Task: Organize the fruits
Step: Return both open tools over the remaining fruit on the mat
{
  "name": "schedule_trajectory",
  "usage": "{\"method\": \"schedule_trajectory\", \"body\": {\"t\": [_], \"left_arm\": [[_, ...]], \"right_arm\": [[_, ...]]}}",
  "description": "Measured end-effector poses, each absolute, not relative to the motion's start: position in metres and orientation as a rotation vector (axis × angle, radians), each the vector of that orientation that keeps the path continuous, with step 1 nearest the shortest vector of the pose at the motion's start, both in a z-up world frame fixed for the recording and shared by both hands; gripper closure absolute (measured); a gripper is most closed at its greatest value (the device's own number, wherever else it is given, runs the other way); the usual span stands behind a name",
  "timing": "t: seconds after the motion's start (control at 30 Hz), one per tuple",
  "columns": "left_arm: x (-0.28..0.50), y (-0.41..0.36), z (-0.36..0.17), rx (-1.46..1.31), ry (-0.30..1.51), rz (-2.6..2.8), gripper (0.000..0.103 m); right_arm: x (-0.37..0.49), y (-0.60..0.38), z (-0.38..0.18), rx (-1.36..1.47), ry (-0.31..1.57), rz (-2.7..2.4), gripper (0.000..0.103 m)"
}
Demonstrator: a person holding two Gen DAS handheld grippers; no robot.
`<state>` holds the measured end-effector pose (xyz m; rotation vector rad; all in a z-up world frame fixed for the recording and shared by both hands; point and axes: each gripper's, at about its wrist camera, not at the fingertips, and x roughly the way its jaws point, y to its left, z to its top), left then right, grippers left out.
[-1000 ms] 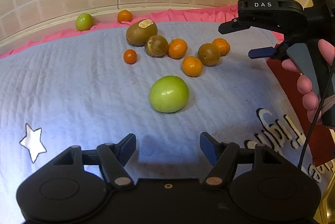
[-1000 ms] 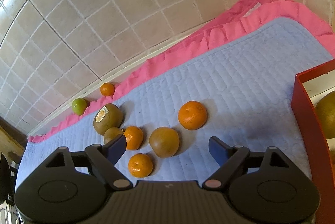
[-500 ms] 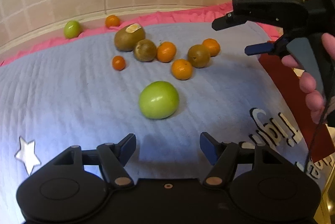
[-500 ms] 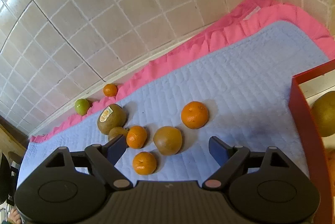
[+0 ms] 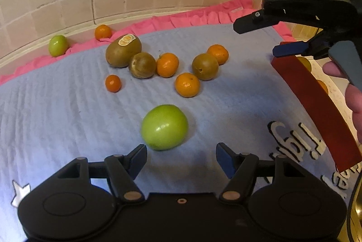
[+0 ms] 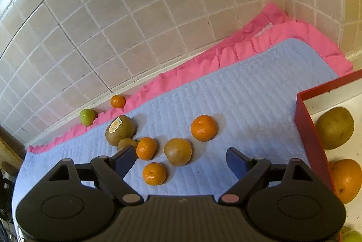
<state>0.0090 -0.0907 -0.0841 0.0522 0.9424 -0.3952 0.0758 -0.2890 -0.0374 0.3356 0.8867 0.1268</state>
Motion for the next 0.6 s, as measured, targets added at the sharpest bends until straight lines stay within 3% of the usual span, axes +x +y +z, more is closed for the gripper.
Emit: {"method": "schedule_trajectory", "body": {"t": [0.6], "left_arm": [[0.006, -0.088, -0.093, 0.066, 0.924, -0.417, 0.023]], "right_arm": [[0.085, -0.261, -0.039, 0.242, 0.926, 0.134, 0.014]]}}
